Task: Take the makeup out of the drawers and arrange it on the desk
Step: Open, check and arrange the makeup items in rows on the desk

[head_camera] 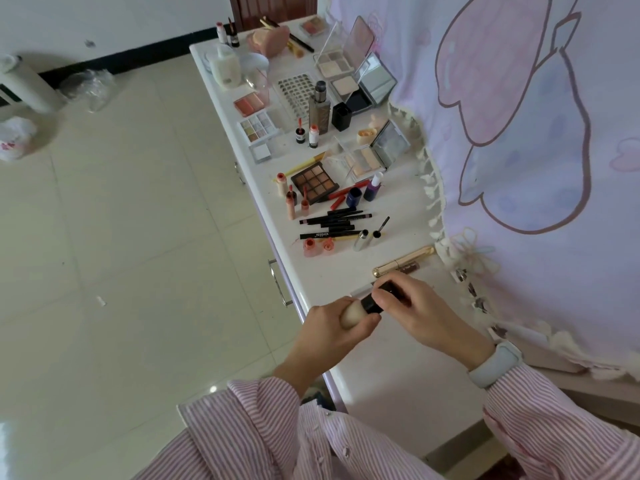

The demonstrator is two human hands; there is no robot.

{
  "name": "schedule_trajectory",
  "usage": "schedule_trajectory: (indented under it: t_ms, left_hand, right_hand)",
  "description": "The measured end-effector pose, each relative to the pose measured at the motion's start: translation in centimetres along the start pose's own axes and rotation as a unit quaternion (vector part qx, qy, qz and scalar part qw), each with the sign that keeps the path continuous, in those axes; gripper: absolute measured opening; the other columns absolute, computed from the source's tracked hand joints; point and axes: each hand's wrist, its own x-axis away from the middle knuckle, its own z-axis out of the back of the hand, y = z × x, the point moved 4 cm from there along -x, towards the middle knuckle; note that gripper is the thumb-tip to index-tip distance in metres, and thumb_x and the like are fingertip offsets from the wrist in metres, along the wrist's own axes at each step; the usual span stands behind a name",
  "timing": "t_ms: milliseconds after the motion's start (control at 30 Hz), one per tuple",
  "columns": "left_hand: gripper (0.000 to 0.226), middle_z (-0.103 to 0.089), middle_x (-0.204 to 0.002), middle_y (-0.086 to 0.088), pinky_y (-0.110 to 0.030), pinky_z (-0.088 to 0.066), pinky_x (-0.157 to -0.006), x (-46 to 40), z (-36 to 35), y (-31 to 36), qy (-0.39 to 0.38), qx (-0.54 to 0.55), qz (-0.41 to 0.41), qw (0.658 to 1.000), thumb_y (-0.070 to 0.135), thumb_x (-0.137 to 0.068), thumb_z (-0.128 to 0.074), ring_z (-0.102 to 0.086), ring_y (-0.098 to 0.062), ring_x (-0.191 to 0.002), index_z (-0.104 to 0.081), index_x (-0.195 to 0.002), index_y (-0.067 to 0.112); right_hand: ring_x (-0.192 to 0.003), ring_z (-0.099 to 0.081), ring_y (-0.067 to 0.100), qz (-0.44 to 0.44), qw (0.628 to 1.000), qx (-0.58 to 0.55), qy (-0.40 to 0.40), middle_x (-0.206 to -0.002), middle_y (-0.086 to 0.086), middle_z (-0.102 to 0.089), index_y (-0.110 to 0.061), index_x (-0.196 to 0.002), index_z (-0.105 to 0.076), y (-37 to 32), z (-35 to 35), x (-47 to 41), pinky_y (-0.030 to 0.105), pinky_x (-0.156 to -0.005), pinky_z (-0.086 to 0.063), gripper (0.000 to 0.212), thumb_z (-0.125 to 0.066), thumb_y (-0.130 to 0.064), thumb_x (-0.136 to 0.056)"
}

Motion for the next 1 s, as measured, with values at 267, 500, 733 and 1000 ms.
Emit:
schedule_trajectory:
  t_ms: [267,500,733,1000]
  left_hand:
    - [0.020,-0.060,-0.063,0.006,-0.023,-0.048,-0.056,-0.5,1.8,-1.4,-0.064,0.016,0.047,0.997,0.035,-0.079,-0.067,-0.054,-0.007,-0.050,-0.065,-0.090,0.018]
    - [0.033,-0.063,-0.074,0.007,-0.014,-0.042,-0.060,-0.6,2.0,-2.4,-0.021,-0.055,0.040,0.997,0.042,-0.070,-0.075,-0.052,-0.003,-0.062,-0.063,-0.096,0.025]
    - [0.039,-0.069,-0.088,0.004,-0.032,-0.050,-0.076,-0.6,2.0,-2.1,-0.010,-0.103,0.021,0.994,0.045,-0.072,-0.072,-0.061,-0.016,-0.079,-0.062,-0.104,0.024]
    - [0.034,-0.068,-0.084,0.006,-0.029,-0.050,-0.074,-0.3,3.0,-2.0,0.032,-0.093,0.023,0.995,0.044,-0.071,-0.074,-0.060,-0.014,-0.078,-0.065,-0.099,0.026]
  right_hand:
    - [-0.079,-0.051,0.004,0.049,0.994,-0.003,-0.094,-0.097,-0.008,-0.058,-0.025,-0.099,-0.057,-0.3,0.6,-0.9,0.019,-0.066,-0.039,0.017,-0.050,-0.027,-0.084]
    - [-0.061,-0.053,0.018,-0.010,0.994,0.105,-0.041,-0.069,-0.001,-0.058,-0.023,-0.083,-0.054,-0.5,-0.6,-1.6,0.028,-0.061,-0.043,0.015,-0.046,-0.032,-0.093]
    - [-0.057,-0.048,0.005,-0.033,0.991,0.106,-0.075,-0.069,-0.007,-0.057,-0.027,-0.085,-0.053,-0.5,-1.5,-1.8,0.022,-0.061,-0.040,0.019,-0.043,-0.043,-0.091]
    - [-0.088,-0.056,0.000,0.061,0.994,0.048,-0.077,-0.096,-0.016,-0.059,-0.035,-0.097,-0.054,-0.9,-0.1,-1.6,0.012,-0.075,-0.043,0.024,-0.053,-0.012,-0.090]
